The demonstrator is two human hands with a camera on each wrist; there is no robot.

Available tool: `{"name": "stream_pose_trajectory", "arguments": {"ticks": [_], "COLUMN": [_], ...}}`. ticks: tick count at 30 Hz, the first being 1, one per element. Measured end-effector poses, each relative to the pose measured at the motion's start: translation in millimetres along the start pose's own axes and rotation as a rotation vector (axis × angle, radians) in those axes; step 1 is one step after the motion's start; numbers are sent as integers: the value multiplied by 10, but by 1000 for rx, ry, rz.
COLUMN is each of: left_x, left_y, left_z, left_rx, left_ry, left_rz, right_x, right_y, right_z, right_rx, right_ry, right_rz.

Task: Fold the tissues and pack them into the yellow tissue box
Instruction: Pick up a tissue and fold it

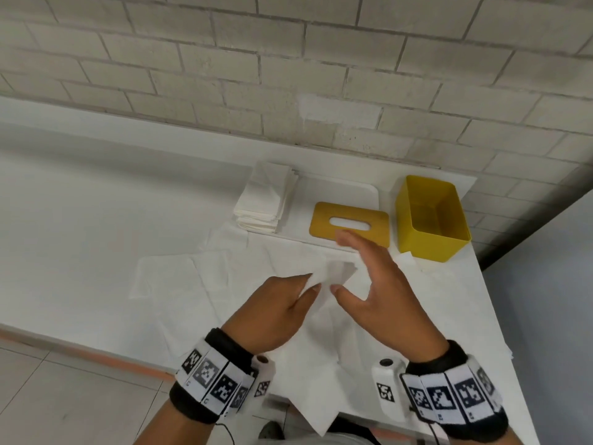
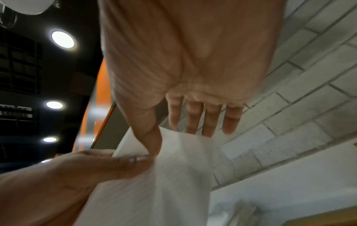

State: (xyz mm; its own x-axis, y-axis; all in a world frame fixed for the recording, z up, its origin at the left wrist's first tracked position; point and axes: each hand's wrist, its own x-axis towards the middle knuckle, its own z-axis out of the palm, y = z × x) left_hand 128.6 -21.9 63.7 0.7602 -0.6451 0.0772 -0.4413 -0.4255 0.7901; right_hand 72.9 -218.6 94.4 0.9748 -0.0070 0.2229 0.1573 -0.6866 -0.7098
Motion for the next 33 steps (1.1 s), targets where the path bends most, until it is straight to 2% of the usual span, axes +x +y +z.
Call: {"name": "stream_pose_trajectory", "arguments": {"ticks": [2, 4, 7, 9, 11, 13, 15, 20, 25, 28, 33], "left_x": [57, 106, 96, 58, 21, -5, 5, 34, 21, 29, 28], "left_y": [54, 57, -31, -180, -319, -393, -411, -530, -662, -640, -599], "left_z": [-40, -34, -36, -30, 13, 93, 171, 367, 555, 570, 535], "left_rx": [171, 203, 164, 166, 146, 105, 51, 7, 21, 79, 16], "left_ry": [-81, -93, -45, 54, 209, 354, 407, 361, 255, 282, 325], "left_rz": [100, 132, 67, -3, -55, -72, -68, -97, -165, -138, -115], "right_x": [48, 70, 43, -4, -71, -158, -252, -455, -599, -621, -641], "right_y": [35, 56, 161, 306, 489, 653, 774, 992, 1243, 1236, 1212], "right_z": [-12, -26, -100, -172, -211, -205, -177, -58, 117, 120, 35], "right_rx": [-100, -67, 114, 249, 346, 396, 448, 522, 366, 354, 450], "right_ry": [-82, -91, 28, 170, 248, 247, 246, 241, 212, 203, 275], "right_rz": [-89, -106, -16, 95, 226, 318, 375, 505, 593, 577, 537]}}
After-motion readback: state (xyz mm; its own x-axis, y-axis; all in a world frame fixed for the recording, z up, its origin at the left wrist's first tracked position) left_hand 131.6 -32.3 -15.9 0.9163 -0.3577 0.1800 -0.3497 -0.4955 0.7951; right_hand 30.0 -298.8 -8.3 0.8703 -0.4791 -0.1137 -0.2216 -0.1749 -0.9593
